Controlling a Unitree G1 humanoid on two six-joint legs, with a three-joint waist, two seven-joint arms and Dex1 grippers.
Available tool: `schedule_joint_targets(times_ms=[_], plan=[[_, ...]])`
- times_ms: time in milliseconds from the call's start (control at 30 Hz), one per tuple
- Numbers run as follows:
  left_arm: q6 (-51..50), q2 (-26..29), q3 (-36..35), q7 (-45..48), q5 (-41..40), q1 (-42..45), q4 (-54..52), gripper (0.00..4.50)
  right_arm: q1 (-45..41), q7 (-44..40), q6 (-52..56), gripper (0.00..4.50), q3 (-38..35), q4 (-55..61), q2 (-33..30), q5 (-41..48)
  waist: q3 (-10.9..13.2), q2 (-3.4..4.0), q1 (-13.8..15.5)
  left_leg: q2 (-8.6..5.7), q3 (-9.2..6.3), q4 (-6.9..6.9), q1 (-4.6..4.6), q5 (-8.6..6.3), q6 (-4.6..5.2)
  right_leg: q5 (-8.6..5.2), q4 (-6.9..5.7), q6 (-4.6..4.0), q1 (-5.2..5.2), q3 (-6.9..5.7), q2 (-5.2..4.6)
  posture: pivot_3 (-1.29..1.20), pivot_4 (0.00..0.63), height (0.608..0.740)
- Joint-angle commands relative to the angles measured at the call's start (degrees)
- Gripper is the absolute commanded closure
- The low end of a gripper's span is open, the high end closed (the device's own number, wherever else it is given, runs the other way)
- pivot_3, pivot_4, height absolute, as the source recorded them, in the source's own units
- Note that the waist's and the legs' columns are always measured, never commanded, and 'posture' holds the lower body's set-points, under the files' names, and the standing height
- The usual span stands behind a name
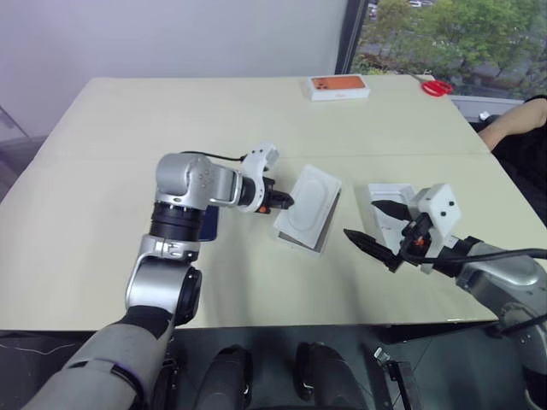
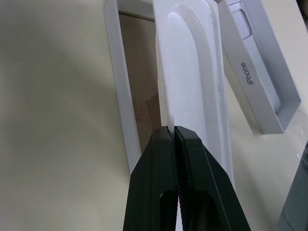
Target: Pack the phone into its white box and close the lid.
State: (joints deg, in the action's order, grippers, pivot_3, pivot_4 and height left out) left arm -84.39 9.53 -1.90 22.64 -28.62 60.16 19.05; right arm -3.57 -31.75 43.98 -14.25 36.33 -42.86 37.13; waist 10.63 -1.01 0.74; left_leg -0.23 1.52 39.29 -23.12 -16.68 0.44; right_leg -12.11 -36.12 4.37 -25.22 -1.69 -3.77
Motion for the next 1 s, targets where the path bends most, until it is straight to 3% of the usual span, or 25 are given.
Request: schedule_joint_targets(times_ms=[33,433,533,700,900,967,1000], plan=[[-0.2,-0.5,0.9,-0.6,0.7,1.0,-1.5,4.43,-0.3,0.2,-1.4,0.00,-1.1,2.1,0.1,-0.1,0.0,0.00,0.0,0.00,0.00,0.00,0.00,0.00,0.00,0.00,0.00,0.00,0.00,0.00,0.00,0.00,0.150,0.740],[-2.7,-2.3,-0.6,-2.7,0.7,0.0,-2.5,4.43,-0.9,0.0,-2.0,0.00,-0.4,1.3,0.3,-0.5,0.0,0.00,0.0,0.00,0.00,0.00,0.00,0.00,0.00,0.00,0.00,0.00,0.00,0.00,0.00,0.00,0.150,0.740],[-2.9,-2.5,-1.0,-2.8,0.5,0.0,-2.5,3.53,-0.9,-0.1,-2.0,0.00,-0.3,1.2,0.3,-0.6,0.0,0.00,0.0,0.00,-0.01,0.00,0.00,0.00,0.00,0.00,0.00,0.00,0.00,0.00,0.01,0.00,0.150,0.740],[-3.8,-1.9,-4.5,-1.7,-1.3,0.4,-3.1,1.08,-1.0,0.0,-2.0,0.00,0.0,1.5,0.5,-0.7,0.0,0.00,-0.1,0.00,-0.01,0.00,0.00,0.00,0.00,0.00,-0.01,0.00,0.00,0.00,0.01,0.00,0.150,0.740],[-1.3,1.2,-8.7,0.2,-2.4,-0.6,-5.7,1.08,-3.0,1.1,-1.1,0.00,1.7,1.4,1.1,-1.1,0.0,0.00,-0.1,0.01,0.00,0.00,0.02,0.00,-0.01,0.00,-0.02,0.00,0.00,0.00,0.01,0.00,0.150,0.740],[5.6,4.1,-7.0,2.9,-1.6,-3.6,-9.9,1.08,-4.9,2.2,-0.4,0.00,3.8,0.5,1.3,-2.3,0.0,0.01,-0.4,0.01,0.00,-0.01,0.04,0.01,-0.01,0.00,-0.02,0.00,-0.01,0.01,0.01,0.00,0.150,0.740],[10.6,5.5,-5.7,4.5,-0.7,-5.8,-12.6,1.03,-6.0,2.7,0.1,0.25,4.9,0.0,1.4,-2.9,0.0,0.02,-0.4,0.03,0.01,-0.01,0.06,0.01,-0.02,0.00,-0.03,0.00,-0.01,0.02,0.02,0.00,0.150,0.740]])
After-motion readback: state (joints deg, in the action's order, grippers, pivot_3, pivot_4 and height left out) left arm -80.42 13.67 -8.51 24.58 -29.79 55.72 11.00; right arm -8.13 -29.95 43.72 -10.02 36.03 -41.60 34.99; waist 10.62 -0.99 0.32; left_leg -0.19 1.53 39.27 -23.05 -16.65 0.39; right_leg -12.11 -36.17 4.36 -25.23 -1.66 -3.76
